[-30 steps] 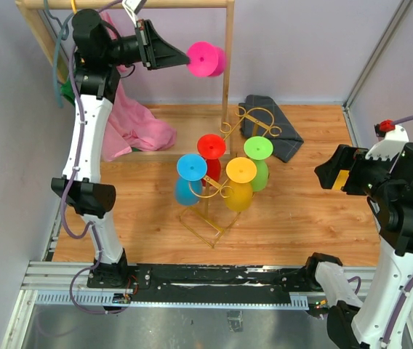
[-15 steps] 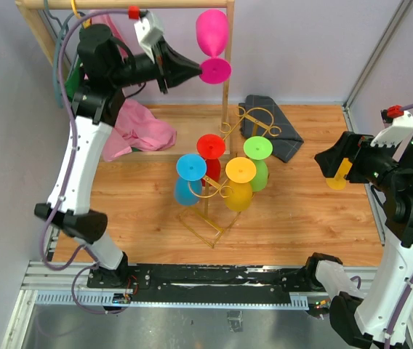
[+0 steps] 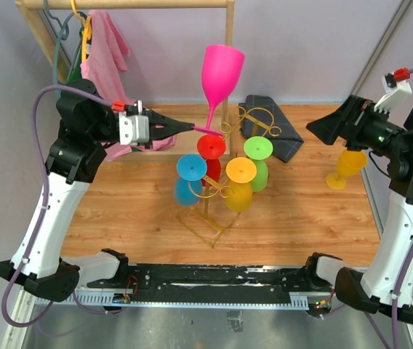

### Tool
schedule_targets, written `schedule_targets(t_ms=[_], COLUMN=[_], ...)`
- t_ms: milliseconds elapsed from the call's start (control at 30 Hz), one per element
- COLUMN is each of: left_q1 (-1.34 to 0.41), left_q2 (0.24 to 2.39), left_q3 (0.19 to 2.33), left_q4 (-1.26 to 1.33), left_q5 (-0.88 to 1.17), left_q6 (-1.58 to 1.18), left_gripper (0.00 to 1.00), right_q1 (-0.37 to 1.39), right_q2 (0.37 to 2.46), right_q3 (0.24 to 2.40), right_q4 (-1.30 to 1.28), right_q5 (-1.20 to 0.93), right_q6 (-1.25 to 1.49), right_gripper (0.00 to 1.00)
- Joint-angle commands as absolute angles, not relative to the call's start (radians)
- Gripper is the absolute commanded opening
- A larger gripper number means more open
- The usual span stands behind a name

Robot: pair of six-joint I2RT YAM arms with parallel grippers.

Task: Take the wine glass off the wine glass rack

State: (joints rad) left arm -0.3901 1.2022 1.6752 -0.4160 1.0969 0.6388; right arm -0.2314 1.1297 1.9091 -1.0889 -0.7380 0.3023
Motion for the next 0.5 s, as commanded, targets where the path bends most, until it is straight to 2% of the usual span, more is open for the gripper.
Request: schedule_targets(t_ms=[0,200,300,333,467], left_q1=[-0.393,-0.391,-0.397,-0.400,-0.407], left_q2=[1.168,1.174,1.121,1.106,1.058], left_q3=[1.651,1.663,1.503,1.450,1.390], left_q4=[-0.421,-0.370,0.142,0.260,0.284], left_q5=[1.306,1.530,1.640,1.668,1.683], left_q6=[0.585,0.154,-0.401,-0.501,-0.552], left_gripper=[0.00,0.00,0.00,0.00,0.00], right_q1=[-0.233,-0.232,-0.230,-0.228,-0.226], right_q2=[1.169,1.173,1.145,1.129,1.054], right_q3=[1.979,1.951,1.896,1.863,1.719], right_q4=[-0.972,-0.866,-0.804,-0.762,-0.539], right_q5=[-0.879,-0.965,-1.018,-1.042,-1.140], right_q6=[0.454,0.574,0.638,0.676,0.861], right_gripper=[0.99,0.99,0.98,0.99,1.00])
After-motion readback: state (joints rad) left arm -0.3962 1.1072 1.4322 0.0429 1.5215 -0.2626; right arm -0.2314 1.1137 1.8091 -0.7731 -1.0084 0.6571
